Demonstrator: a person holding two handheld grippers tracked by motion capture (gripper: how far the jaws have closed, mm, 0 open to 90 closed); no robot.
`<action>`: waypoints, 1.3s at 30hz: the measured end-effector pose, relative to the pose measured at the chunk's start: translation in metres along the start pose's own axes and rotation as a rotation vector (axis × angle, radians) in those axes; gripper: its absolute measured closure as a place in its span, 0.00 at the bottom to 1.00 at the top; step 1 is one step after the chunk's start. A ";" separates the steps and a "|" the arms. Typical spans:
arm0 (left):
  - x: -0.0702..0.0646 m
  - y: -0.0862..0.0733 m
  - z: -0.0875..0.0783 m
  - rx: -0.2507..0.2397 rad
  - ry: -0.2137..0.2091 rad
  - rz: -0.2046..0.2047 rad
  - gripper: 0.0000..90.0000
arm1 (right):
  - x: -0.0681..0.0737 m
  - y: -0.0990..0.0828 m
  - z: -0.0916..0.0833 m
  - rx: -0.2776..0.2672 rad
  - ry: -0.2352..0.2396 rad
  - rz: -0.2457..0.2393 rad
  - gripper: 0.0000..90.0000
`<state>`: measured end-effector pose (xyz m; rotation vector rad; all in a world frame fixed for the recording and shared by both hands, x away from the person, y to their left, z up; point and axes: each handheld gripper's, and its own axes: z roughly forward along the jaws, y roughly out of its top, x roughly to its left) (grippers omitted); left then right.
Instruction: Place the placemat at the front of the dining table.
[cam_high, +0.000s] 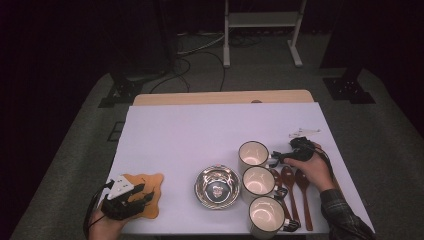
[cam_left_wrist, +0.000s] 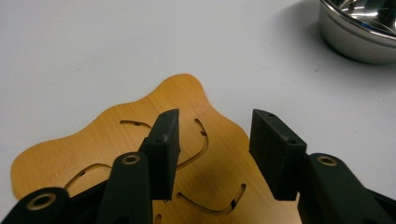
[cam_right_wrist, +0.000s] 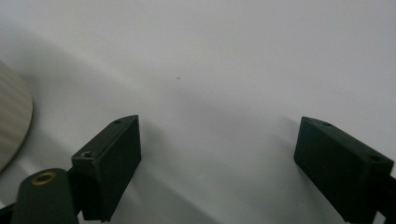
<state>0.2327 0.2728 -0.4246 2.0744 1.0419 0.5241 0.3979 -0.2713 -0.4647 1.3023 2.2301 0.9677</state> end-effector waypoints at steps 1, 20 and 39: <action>0.001 0.000 -0.001 0.000 0.000 -0.003 0.61 | 0.000 0.000 0.000 0.000 0.000 0.000 0.14; 0.019 -0.005 -0.013 0.032 0.013 -0.082 0.93 | 0.000 0.000 0.000 0.001 0.001 0.002 0.14; 0.039 -0.016 -0.025 0.037 0.083 -0.151 1.00 | 0.000 0.000 0.000 0.000 0.000 0.000 0.14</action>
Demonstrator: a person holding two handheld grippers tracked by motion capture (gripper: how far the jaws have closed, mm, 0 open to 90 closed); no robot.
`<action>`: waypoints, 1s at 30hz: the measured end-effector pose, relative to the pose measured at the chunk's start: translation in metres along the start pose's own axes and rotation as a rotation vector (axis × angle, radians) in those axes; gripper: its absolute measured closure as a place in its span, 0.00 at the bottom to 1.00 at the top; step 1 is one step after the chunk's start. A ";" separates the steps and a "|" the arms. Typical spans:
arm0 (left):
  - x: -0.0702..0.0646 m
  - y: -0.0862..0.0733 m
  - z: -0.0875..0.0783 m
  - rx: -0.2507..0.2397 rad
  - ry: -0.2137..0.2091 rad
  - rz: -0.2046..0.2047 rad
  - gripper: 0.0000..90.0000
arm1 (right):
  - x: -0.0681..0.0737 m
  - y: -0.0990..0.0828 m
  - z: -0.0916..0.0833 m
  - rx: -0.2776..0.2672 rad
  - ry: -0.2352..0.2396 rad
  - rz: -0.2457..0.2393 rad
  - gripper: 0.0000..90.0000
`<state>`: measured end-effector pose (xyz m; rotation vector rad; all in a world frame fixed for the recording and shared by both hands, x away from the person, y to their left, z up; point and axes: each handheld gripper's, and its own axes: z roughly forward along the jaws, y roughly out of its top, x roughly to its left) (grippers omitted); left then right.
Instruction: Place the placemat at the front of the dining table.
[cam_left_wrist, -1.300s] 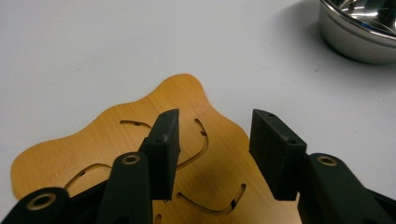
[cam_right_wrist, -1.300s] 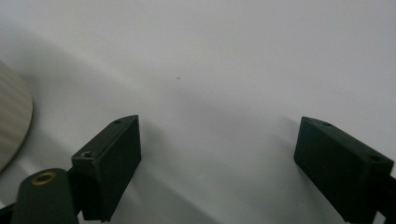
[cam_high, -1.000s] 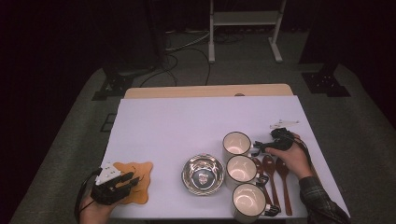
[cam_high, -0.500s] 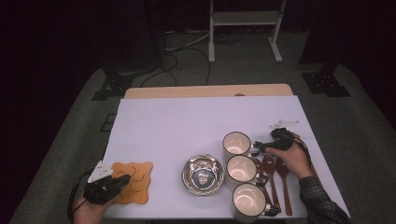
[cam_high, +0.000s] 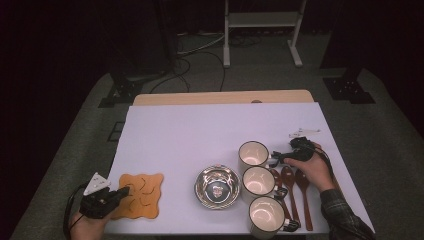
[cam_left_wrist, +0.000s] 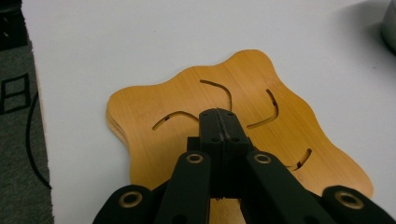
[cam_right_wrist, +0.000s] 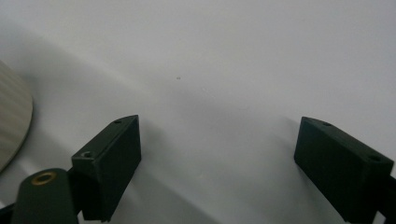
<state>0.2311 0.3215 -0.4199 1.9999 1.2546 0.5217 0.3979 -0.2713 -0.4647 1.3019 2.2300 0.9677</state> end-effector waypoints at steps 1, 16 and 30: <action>0.001 0.000 0.000 0.001 0.006 -0.003 1.00 | 0.000 0.000 0.000 0.000 0.000 0.000 0.14; 0.017 -0.008 -0.003 0.002 0.062 -0.032 1.00 | 0.000 0.000 0.000 0.000 0.000 0.000 0.14; 0.033 -0.015 -0.002 0.001 0.106 -0.060 1.00 | 0.000 0.000 0.000 0.000 0.000 0.000 0.14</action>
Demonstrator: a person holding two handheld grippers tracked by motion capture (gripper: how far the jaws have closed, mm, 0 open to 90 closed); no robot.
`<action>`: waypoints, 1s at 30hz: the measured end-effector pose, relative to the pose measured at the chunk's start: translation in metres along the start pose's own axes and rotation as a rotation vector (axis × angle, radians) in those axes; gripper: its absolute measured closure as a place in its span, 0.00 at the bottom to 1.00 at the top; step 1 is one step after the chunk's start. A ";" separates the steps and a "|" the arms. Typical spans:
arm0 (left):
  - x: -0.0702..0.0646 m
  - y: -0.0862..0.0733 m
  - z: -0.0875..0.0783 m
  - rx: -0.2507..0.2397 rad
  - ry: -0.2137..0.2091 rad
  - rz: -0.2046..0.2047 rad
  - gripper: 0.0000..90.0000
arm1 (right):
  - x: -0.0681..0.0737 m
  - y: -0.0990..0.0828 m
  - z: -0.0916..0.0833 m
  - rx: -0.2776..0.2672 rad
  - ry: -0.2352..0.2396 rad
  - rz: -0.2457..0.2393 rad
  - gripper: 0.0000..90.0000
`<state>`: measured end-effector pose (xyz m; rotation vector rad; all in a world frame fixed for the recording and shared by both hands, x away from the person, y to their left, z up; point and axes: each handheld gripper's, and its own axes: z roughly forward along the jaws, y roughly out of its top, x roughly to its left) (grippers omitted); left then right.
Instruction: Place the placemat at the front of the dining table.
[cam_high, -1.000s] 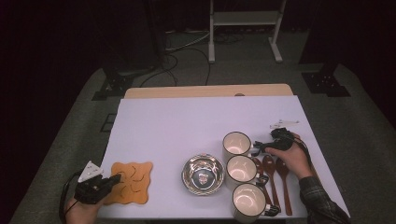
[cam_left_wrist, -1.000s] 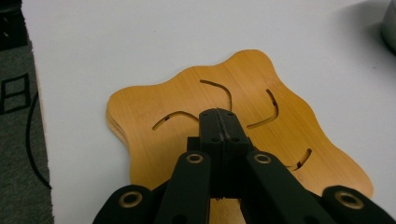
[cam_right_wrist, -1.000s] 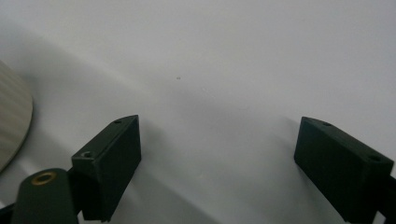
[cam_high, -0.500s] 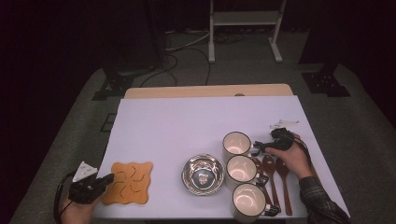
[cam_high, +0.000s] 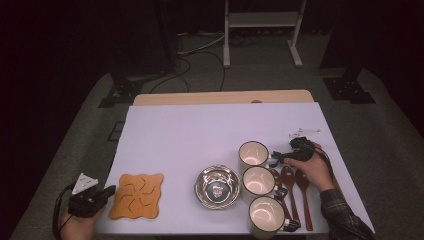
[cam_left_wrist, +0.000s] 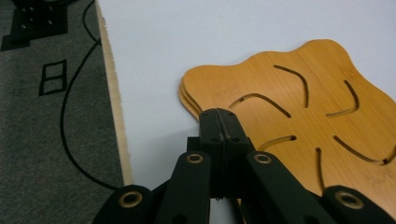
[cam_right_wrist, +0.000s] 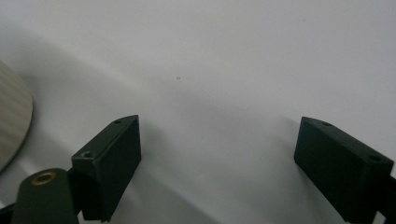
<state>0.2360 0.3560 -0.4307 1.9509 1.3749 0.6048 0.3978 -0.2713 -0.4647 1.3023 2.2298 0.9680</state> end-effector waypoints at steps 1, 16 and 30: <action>0.001 0.000 0.001 0.002 0.004 -0.002 1.00 | 0.000 0.000 0.000 0.000 0.000 0.000 0.14; 0.006 -0.005 0.009 0.038 0.002 -0.007 1.00 | 0.000 0.000 0.000 0.000 0.000 0.000 0.15; 0.003 -0.003 0.010 0.036 -0.016 -0.002 1.00 | 0.000 0.000 0.000 0.000 0.000 0.000 0.14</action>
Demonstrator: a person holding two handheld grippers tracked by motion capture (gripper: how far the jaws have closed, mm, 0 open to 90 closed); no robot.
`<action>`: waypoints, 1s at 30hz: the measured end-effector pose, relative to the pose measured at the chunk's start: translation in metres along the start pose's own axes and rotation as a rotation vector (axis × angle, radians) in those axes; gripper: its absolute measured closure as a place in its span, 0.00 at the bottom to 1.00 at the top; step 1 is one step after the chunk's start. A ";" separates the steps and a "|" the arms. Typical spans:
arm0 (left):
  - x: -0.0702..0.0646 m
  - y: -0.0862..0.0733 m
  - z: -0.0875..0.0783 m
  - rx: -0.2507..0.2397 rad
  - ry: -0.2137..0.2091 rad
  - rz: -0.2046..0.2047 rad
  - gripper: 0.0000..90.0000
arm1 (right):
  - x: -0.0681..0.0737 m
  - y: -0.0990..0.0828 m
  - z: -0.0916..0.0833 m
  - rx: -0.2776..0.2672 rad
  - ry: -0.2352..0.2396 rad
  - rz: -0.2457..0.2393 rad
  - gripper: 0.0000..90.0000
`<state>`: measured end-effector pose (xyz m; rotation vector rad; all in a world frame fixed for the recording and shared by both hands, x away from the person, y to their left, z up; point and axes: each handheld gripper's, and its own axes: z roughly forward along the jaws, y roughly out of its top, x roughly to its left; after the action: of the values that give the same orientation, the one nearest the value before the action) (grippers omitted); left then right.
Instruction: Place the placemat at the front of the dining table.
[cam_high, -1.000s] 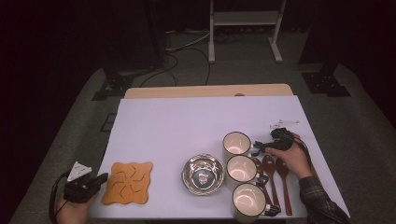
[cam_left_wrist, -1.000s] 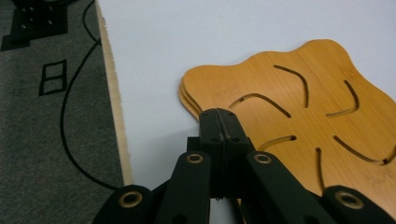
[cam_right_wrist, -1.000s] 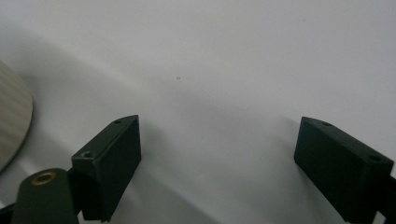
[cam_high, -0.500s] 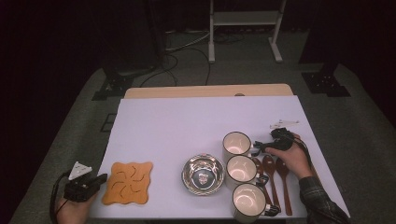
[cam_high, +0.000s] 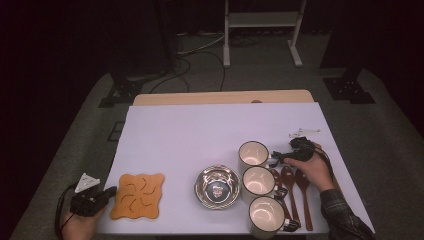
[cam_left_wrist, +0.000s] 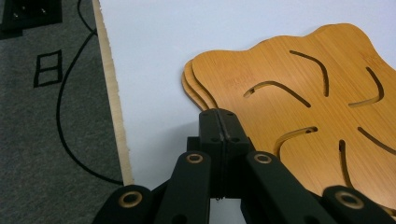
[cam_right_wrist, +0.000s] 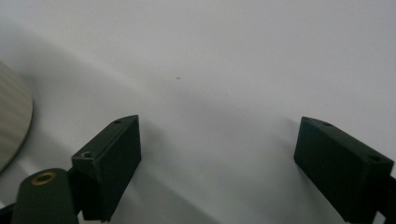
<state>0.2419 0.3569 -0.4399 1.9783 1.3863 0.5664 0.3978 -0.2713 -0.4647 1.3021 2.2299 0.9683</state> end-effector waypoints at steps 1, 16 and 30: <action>0.000 0.000 0.000 0.002 -0.004 0.002 1.00 | 0.000 0.000 0.000 0.000 0.000 0.000 0.14; -0.006 0.003 0.003 0.003 -0.036 0.013 1.00 | 0.000 0.000 0.000 0.000 0.000 0.000 0.14; -0.014 0.006 0.007 0.008 -0.061 0.028 1.00 | 0.000 0.000 0.000 0.000 -0.001 -0.001 0.15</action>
<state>0.2459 0.3410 -0.4403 2.0078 1.3270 0.5095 0.3979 -0.2713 -0.4647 1.3016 2.2298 0.9676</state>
